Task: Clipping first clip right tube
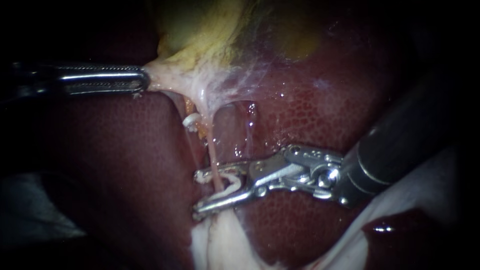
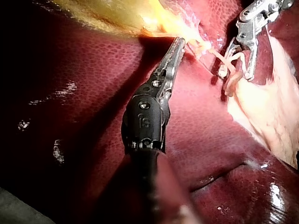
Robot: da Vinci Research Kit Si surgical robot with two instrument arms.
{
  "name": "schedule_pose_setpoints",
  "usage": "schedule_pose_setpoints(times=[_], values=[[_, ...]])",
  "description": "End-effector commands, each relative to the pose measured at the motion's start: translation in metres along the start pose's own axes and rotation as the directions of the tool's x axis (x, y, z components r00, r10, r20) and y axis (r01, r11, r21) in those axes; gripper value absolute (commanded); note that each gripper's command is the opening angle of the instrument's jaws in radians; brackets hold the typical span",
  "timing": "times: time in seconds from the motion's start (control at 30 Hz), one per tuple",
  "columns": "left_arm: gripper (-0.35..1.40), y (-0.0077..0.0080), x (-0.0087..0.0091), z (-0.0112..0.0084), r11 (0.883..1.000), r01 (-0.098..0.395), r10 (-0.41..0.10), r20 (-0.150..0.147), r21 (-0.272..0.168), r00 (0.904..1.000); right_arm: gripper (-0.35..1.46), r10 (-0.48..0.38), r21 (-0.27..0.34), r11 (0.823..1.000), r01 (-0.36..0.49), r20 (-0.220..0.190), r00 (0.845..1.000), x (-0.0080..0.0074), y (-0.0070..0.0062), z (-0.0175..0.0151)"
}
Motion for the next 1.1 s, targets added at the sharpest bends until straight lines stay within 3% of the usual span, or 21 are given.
schedule_pose_setpoints(times=[0.03,0.27,0.47,0.67,0.77,0.87,1.1], values=[[-0.35,0.0,0.0,0.0,1.0,0.0,0.0,0.0,0.0,1.0,0.49,-0.001,0.008,1.0,0.001,-0.002,1.0,0.0002,-0.0003,0.0],[-0.35,0.0,0.0,0.0,1.0,0.0,0.0,0.0,0.0,1.0,0.43,-0.007,0.072,0.997,0.005,0.028,1.0,0.0005,-0.0009,0.0002],[-0.35,0.0,0.0,0.0001,1.0,0.0,0.0,0.0,0.001,1.0,0.26,-0.003,0.074,0.997,0.001,0.028,1.0,0.0008,-0.001,-0.0002],[-0.35,0.0,-0.0001,0.0001,1.0,0.0,0.0,0.0,0.001,1.0,-0.12,0.002,0.076,0.997,-0.005,0.029,1.0,0.0007,-0.0011,-0.0006],[-0.35,0.0,-0.0001,0.0001,1.0,0.0,0.0,0.0,0.001,1.0,-0.35,0.061,0.074,0.995,-0.064,0.033,0.998,0.0006,-0.001,-0.0007],[-0.35,0.0,-0.0001,0.0001,1.0,0.0,0.0,0.0,0.001,1.0,-0.35,0.103,0.066,0.992,-0.104,0.032,0.994,0.0005,-0.0009,-0.001],[-0.35,0.0,-0.0001,0.0002,1.0,0.0,0.0,0.0,0.001,1.0,-0.35,0.101,0.065,0.993,-0.103,0.032,0.994,0.0002,-0.0009,-0.001]])
